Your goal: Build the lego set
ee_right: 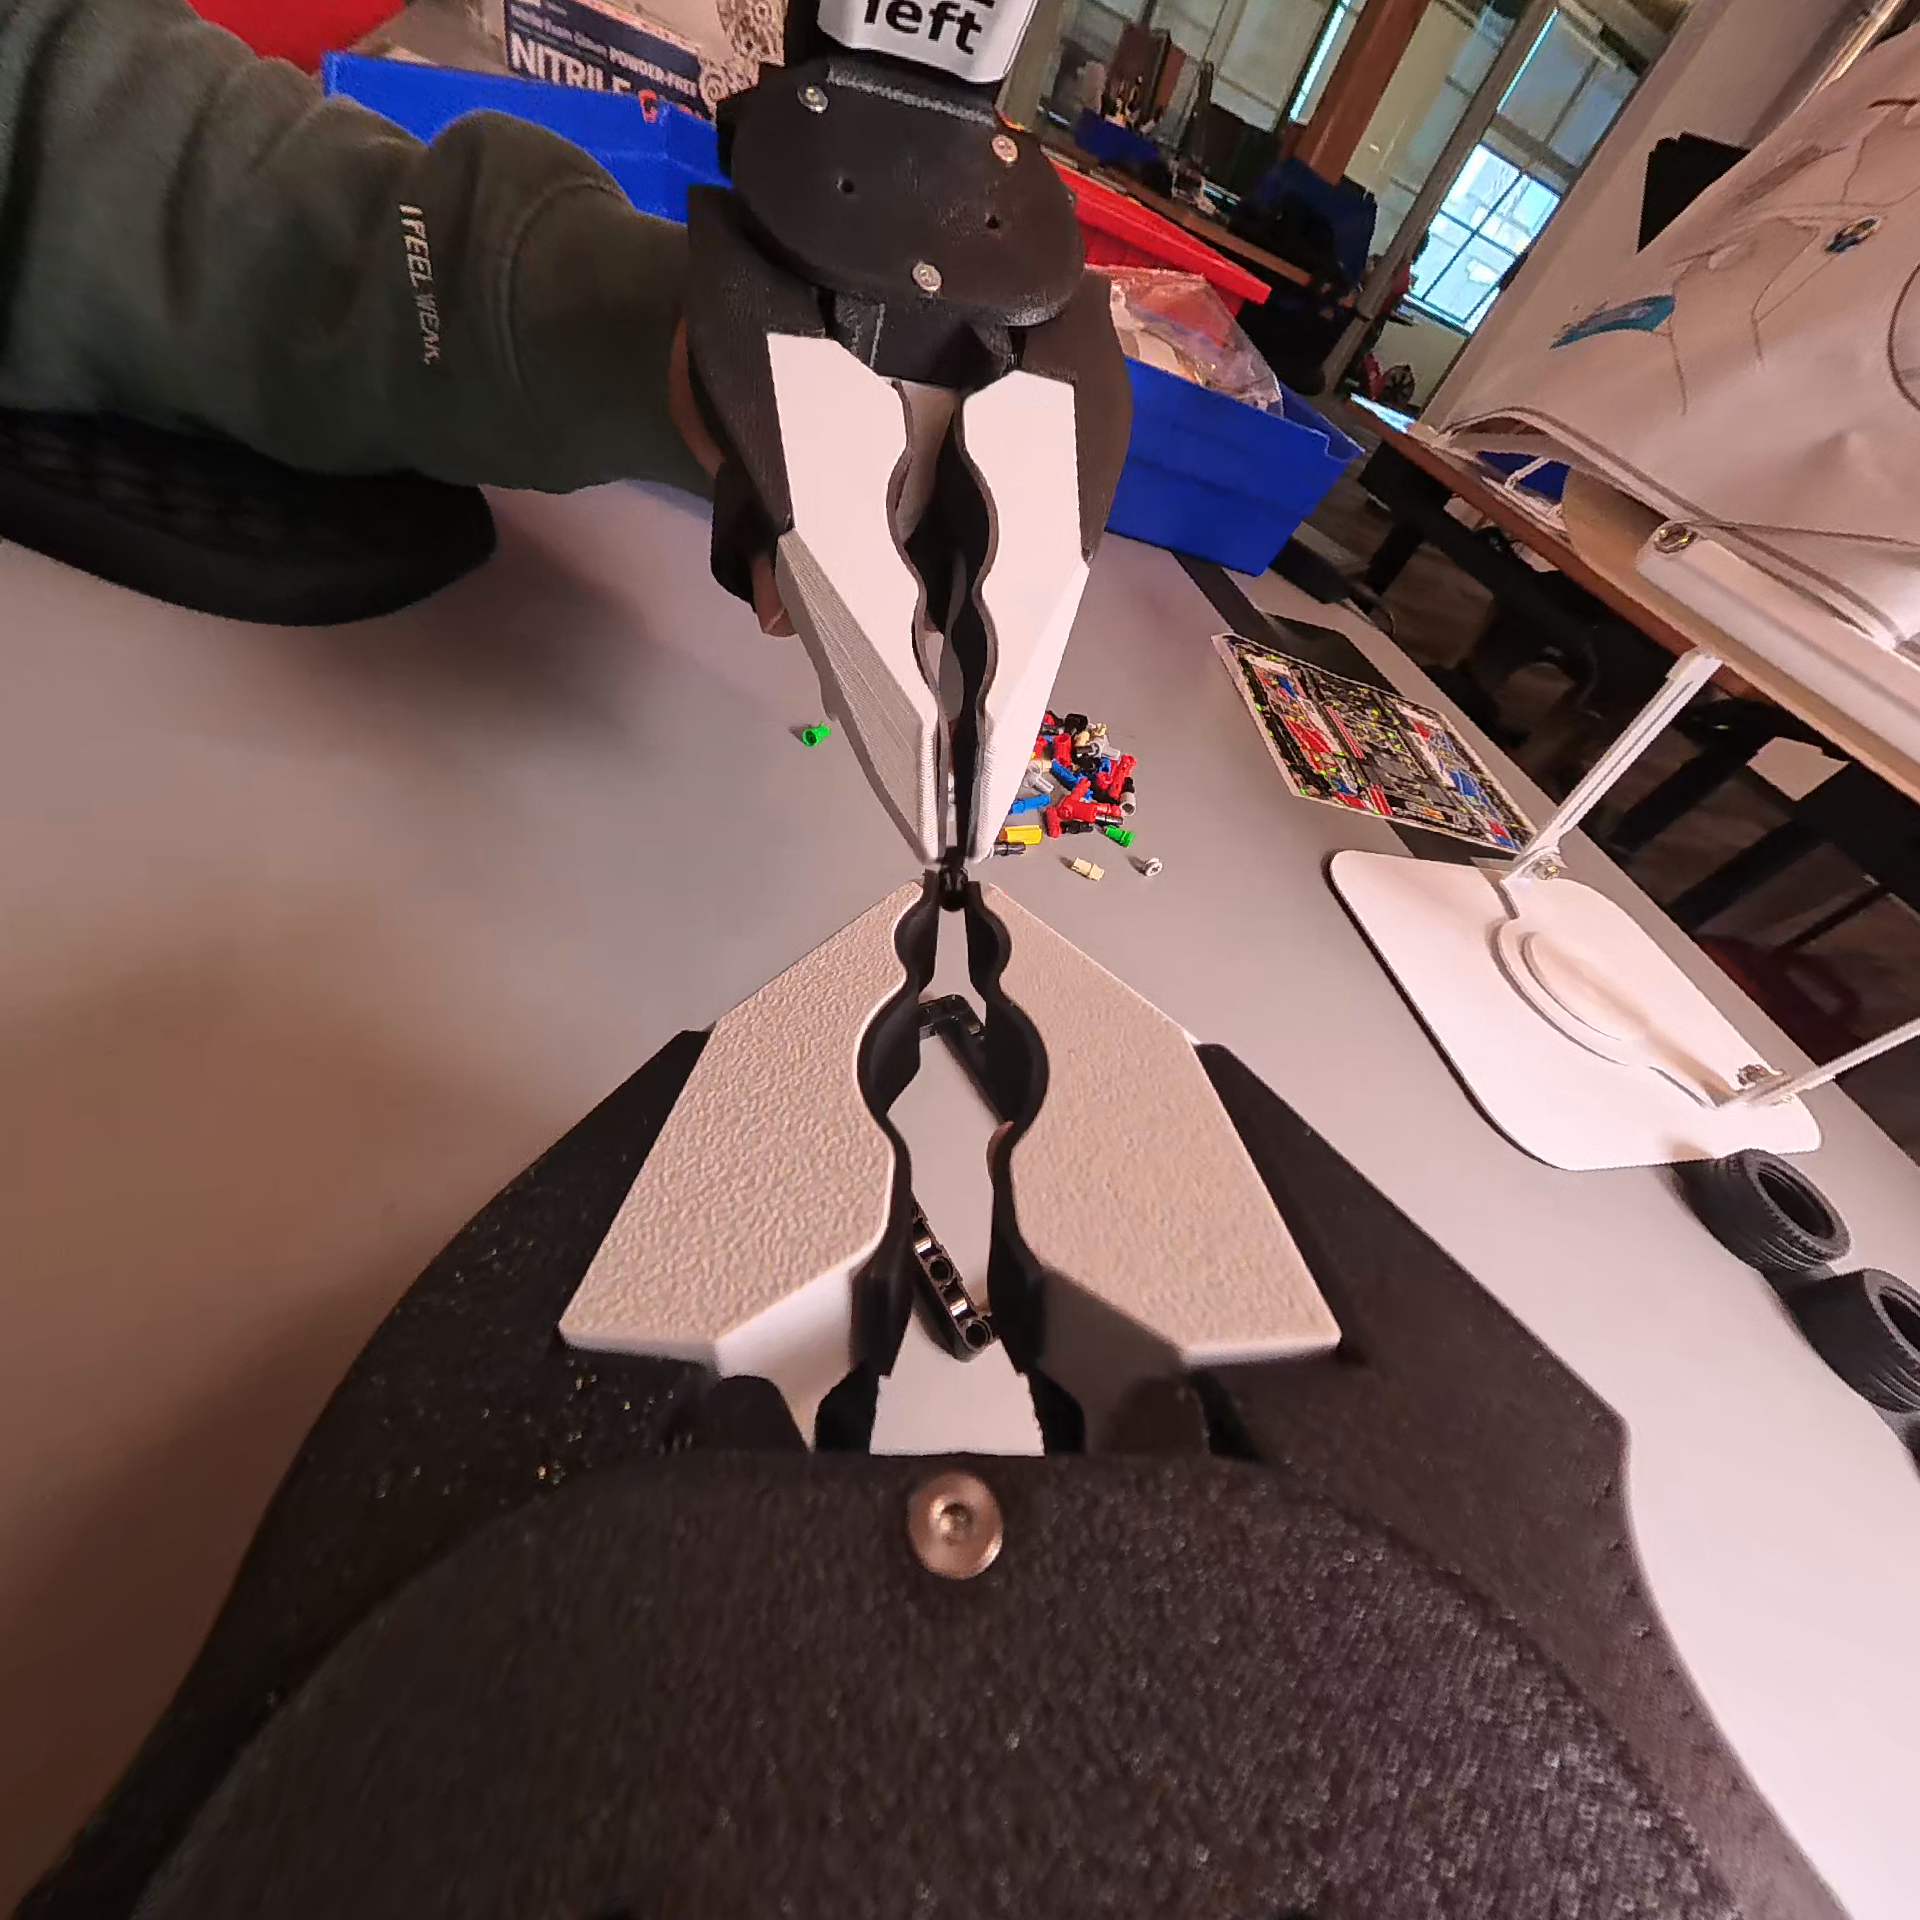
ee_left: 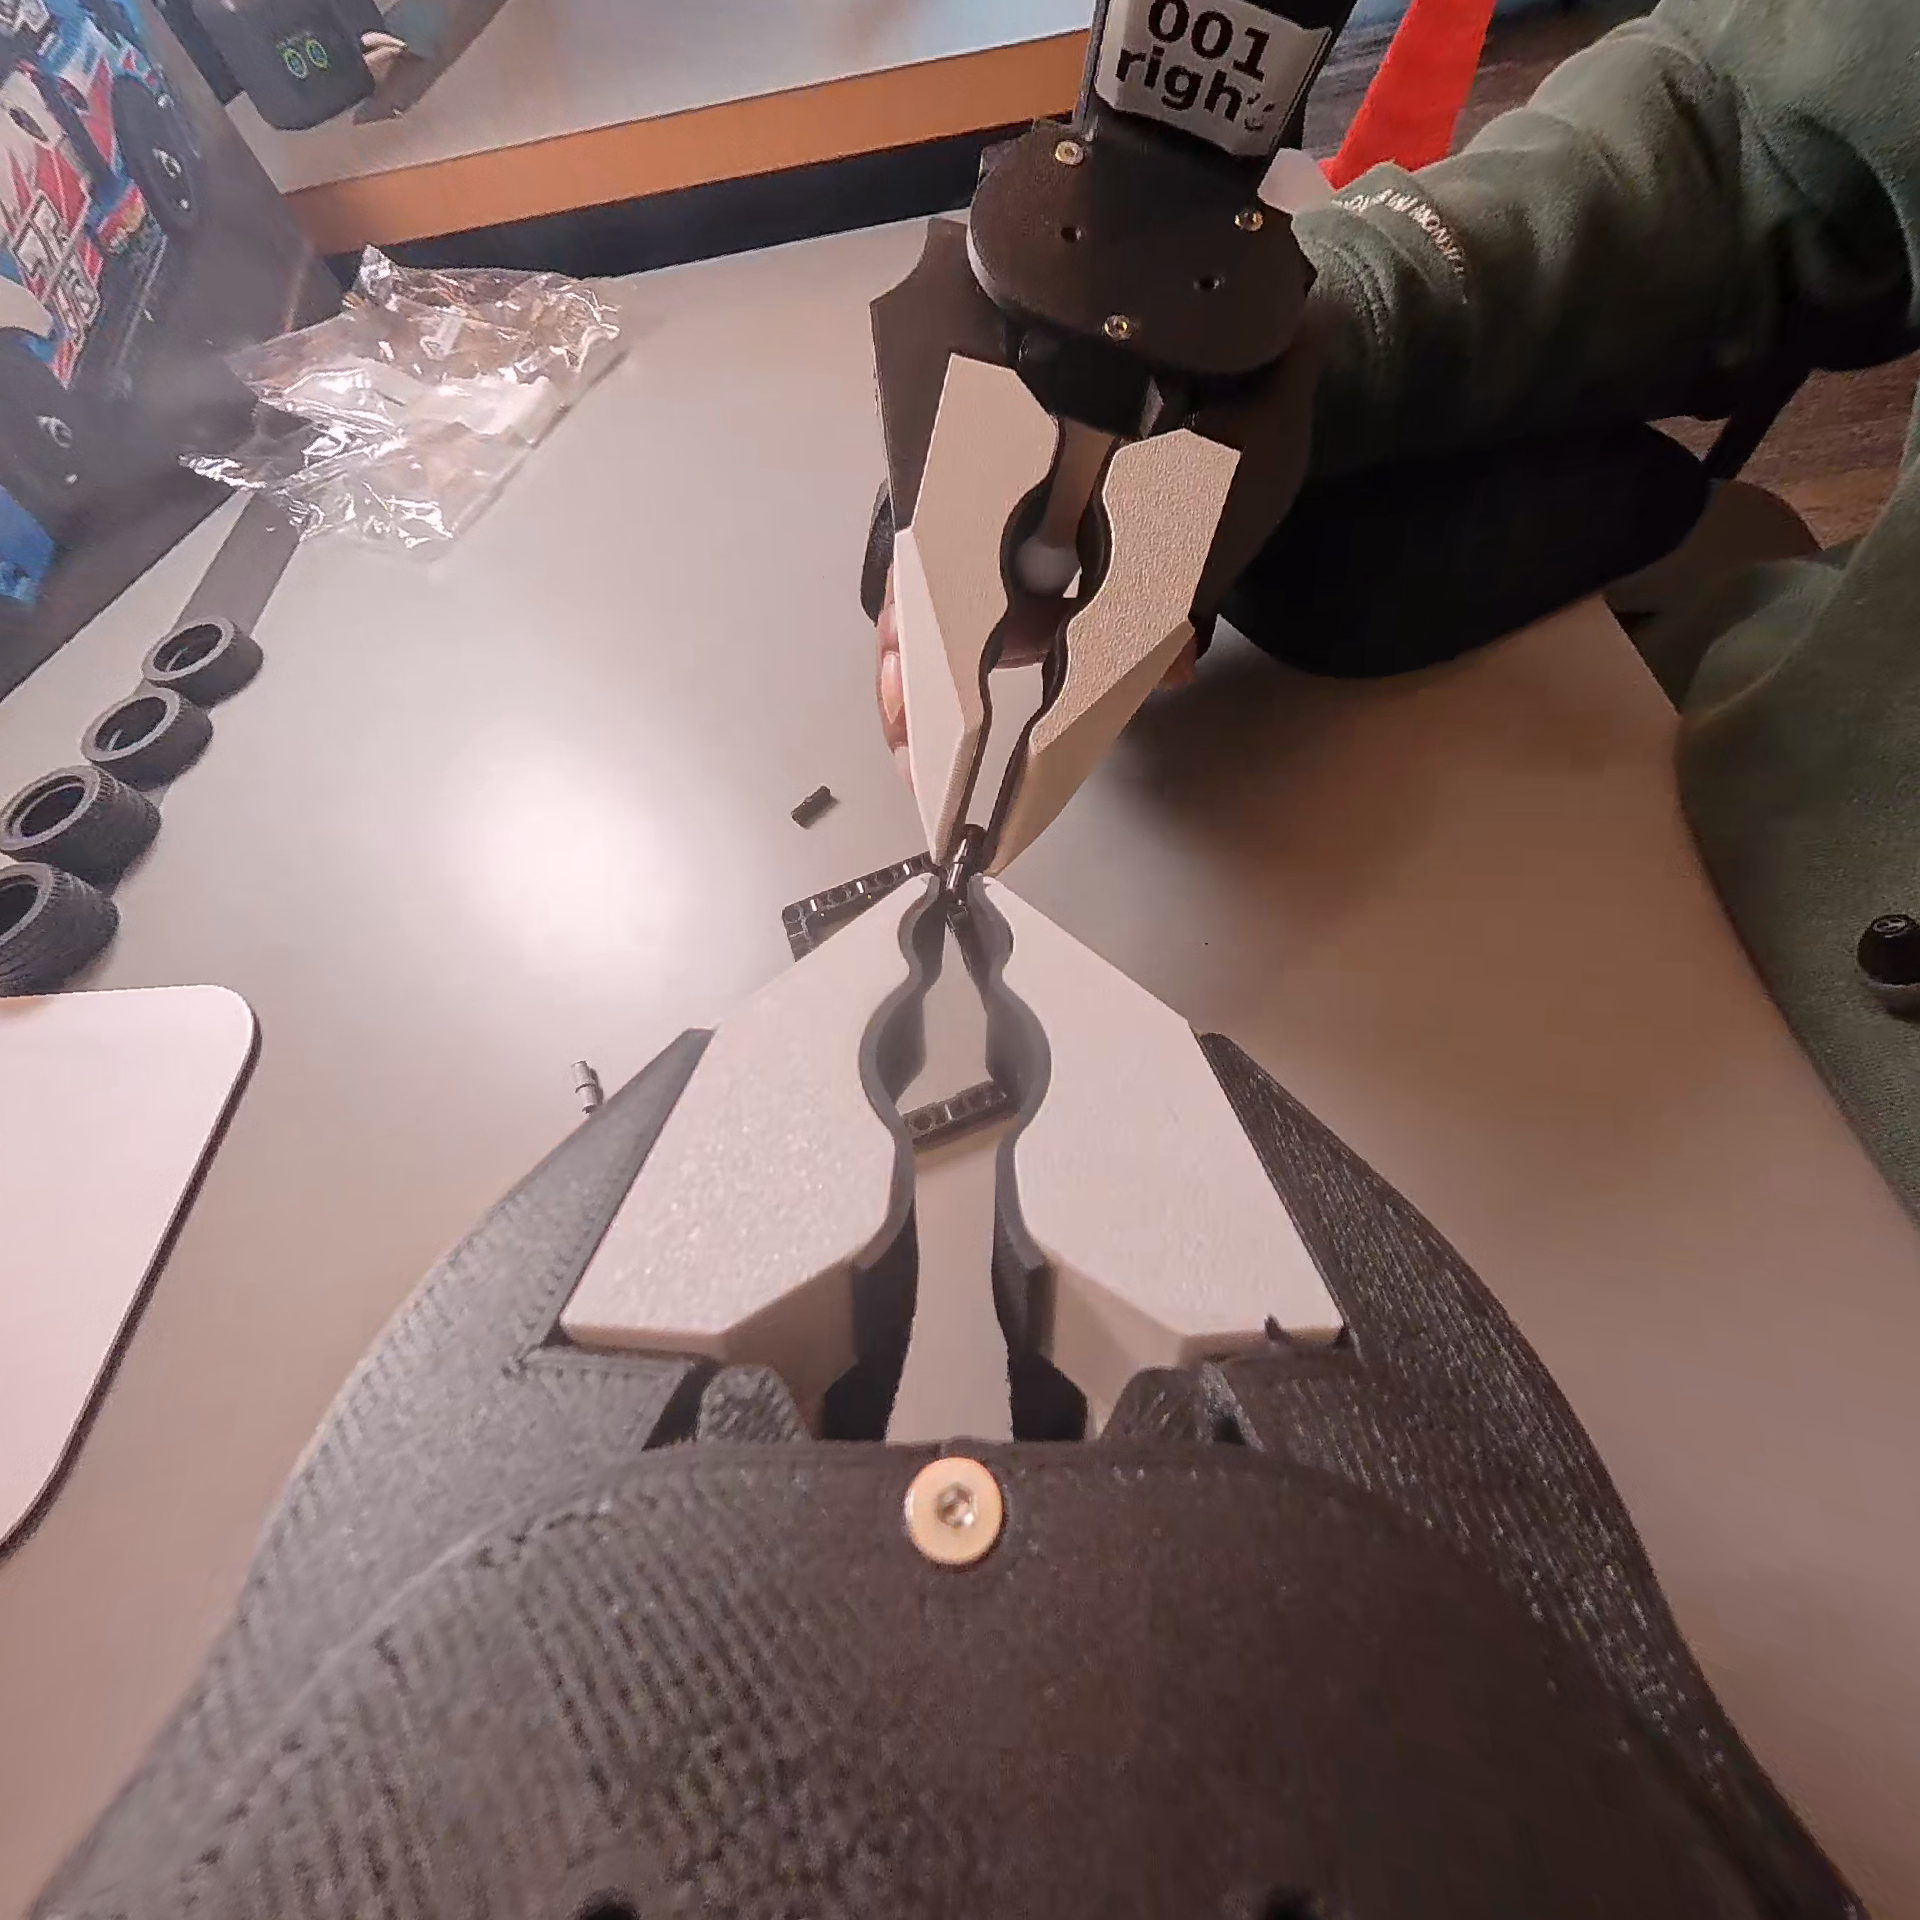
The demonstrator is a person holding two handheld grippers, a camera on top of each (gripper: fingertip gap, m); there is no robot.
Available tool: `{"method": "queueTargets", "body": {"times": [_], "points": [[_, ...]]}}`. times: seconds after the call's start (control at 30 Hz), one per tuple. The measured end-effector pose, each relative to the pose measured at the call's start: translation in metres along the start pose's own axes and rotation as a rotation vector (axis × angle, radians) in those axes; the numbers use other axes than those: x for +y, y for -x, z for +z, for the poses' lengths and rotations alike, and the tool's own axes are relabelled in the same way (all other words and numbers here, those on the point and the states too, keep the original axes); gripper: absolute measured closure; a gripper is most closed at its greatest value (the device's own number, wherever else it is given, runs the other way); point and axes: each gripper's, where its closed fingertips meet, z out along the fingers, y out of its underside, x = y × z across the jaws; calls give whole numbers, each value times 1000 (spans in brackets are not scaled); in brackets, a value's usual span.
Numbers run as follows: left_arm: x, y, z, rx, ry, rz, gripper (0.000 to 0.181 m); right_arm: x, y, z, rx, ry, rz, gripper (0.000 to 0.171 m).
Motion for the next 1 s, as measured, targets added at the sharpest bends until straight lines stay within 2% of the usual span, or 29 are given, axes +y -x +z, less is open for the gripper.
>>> {"method": "queueTargets", "body": {"times": [0.07, 0.13, 0.27, 0.37, 0.4, 0.47, 0.63, 0.73, 1.0], "points": [[-1, 2, -1, -8, -14, -16, 180, 2, -2, 0, 3, 8, 12, 170], [2, 8, -1, -37, -12, -40, 166, 14, -15, -3, 61, 77, 12, 170], [27, 16, 6, -65, 81, -159, 133, 65, -72, -31, 291, 345, 60, 169], [53, 15, 16, -82, 194, -223, 117, 111, -97, -59, 384, 544, 155, 169], [60, 12, 19, -82, 224, -232, 113, 122, -96, -64, 369, 587, 170, 169], [68, 9, 24, -85, 257, -239, 111, 133, -95, -71, 361, 630, 175, 169], [78, 6, 29, -79, 299, -251, 109, 135, -75, -63, 247, 654, 190, 169], [80, 5, 31, -79, 307, -246, 110, 137, -70, -61, 235, 685, 159, 169], [83, 4, 34, -79, 315, -233, 122, 135, -69, -60, 229, 663, 189, 164]]}}
